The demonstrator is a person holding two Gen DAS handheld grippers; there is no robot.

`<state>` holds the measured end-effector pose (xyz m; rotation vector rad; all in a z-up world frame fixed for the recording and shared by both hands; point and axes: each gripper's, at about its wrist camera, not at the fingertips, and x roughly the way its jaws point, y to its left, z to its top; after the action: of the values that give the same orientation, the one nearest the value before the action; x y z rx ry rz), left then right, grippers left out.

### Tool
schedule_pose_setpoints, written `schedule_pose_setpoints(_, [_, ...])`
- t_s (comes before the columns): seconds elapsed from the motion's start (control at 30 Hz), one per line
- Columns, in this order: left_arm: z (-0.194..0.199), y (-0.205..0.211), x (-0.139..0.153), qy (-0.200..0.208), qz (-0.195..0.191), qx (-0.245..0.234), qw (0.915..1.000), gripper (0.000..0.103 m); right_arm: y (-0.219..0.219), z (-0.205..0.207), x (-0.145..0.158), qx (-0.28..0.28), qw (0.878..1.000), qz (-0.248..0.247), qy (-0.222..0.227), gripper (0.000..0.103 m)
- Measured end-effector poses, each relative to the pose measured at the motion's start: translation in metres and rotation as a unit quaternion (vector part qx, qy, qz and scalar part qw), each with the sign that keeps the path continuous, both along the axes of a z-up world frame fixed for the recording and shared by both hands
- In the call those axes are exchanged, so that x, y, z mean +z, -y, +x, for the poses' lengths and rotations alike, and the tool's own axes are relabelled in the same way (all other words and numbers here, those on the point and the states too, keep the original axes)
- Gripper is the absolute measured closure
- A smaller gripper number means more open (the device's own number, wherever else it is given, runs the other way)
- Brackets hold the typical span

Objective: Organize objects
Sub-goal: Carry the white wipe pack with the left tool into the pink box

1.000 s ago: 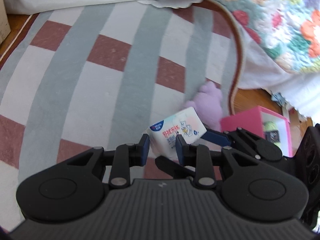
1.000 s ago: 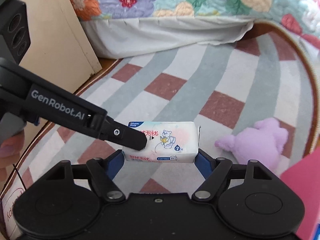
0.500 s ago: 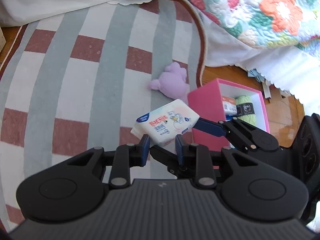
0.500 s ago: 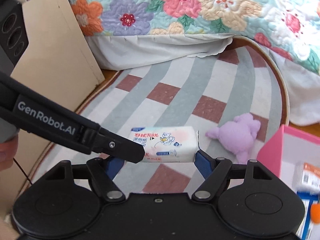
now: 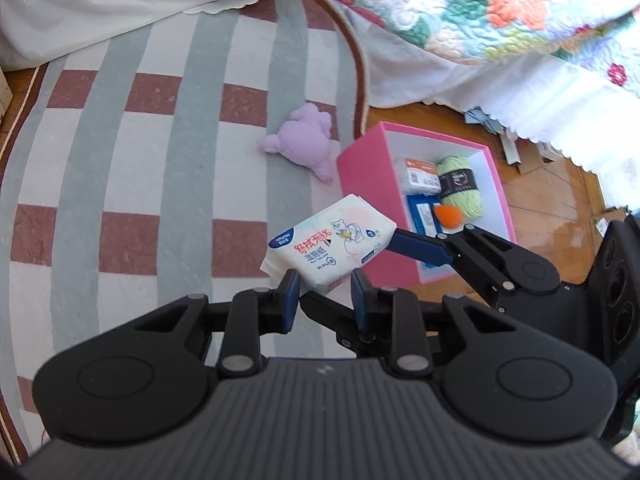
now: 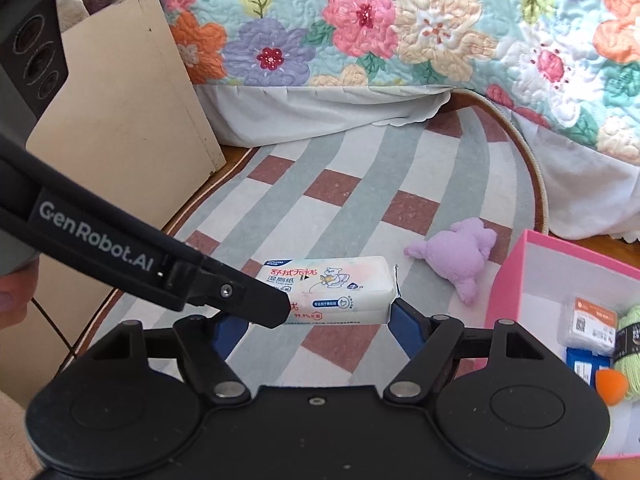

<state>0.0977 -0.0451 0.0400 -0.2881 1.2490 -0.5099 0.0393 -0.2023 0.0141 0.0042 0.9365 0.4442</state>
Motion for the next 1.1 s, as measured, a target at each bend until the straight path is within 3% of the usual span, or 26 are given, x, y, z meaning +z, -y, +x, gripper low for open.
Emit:
schedule_pose_setpoints(0.53, [-0.038, 0.024, 0.031, 0.030, 0.013, -0.059, 0.9978, 0.077, 0.009, -0.041, 0.028, -0.015, 1.000, -0.011, -0.005, 0.023])
schedule_pose_setpoints(1.1, [-0.060, 0.069, 0.033, 0.029, 0.025, -0.111, 0.9930, 0.077, 0.045, -0.064, 0.024, -0.050, 0.998, 0.005, -0.046, 0.023])
